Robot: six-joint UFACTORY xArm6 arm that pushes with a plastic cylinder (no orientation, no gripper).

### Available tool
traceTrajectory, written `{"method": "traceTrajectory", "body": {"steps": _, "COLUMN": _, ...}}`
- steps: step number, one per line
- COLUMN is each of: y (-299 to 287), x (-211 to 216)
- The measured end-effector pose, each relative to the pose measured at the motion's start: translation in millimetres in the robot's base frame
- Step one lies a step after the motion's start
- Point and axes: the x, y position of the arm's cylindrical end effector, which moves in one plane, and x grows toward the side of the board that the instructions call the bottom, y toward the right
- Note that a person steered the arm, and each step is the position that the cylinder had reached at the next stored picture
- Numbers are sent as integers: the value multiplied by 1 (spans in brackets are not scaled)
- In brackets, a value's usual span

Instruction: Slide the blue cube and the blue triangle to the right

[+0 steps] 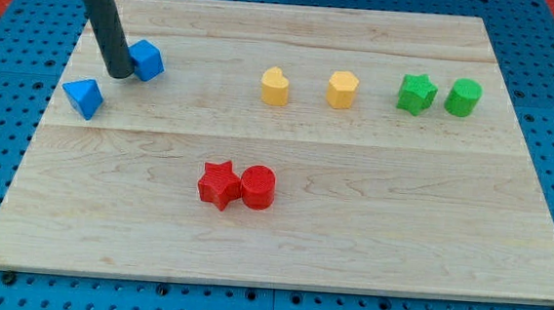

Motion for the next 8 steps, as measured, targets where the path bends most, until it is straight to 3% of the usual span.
{"method": "traceTrajectory", "body": {"steps": 1, "y": -73, "x": 2}}
{"method": "traceTrajectory", "body": {"steps": 2, "y": -96, "x": 16}}
{"method": "traceTrajectory", "body": {"steps": 4, "y": -65, "x": 60}}
{"method": "traceTrajectory", "body": {"steps": 8, "y": -1, "x": 69}}
